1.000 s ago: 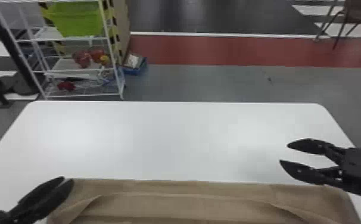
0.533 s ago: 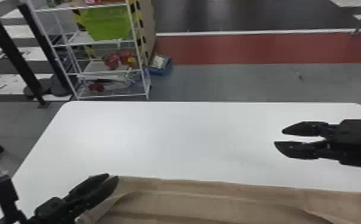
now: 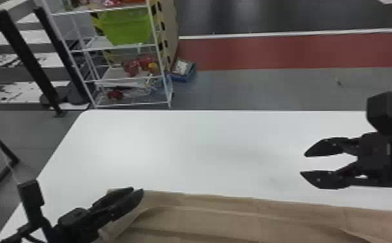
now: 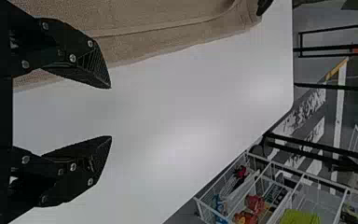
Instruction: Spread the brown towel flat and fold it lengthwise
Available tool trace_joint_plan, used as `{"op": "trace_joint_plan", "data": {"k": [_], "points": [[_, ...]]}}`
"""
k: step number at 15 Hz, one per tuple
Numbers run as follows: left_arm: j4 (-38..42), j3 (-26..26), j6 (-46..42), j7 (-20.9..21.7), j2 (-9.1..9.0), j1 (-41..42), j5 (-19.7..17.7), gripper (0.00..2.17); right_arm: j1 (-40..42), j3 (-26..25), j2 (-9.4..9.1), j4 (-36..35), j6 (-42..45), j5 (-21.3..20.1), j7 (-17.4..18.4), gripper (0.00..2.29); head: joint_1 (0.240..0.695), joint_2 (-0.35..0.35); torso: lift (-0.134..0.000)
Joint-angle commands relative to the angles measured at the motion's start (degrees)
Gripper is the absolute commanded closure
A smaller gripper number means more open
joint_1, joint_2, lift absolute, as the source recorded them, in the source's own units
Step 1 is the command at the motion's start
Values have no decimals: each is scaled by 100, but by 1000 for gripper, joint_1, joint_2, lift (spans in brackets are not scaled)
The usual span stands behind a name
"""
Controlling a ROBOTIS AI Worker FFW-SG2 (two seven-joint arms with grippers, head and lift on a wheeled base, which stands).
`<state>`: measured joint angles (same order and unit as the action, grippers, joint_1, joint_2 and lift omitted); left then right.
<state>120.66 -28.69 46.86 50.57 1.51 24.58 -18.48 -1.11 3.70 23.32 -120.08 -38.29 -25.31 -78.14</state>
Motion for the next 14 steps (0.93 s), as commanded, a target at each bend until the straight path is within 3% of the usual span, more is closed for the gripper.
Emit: {"op": "trace_joint_plan", "data": {"k": [1, 3, 7, 9, 14], "points": [[1, 135, 39, -30, -11, -58, 99, 579, 164, 114, 252, 11, 370, 219, -19, 593, 695, 132, -123], [-8, 206, 57, -83, -2, -111, 161, 579, 260, 289, 428, 107, 545, 588, -19, 637, 695, 131, -123], [-8, 258, 57, -83, -11, -128, 240, 579, 225, 799, 463, 503, 686, 658, -19, 684, 695, 157, -123], [-8, 267, 74, -83, -11, -137, 249, 579, 181, 931, 516, 573, 686, 808, -19, 900, 695, 169, -123], [-8, 285, 74, -100, -2, -199, 293, 579, 93, 1256, 525, 766, 686, 782, -19, 903, 695, 196, -123]]}}
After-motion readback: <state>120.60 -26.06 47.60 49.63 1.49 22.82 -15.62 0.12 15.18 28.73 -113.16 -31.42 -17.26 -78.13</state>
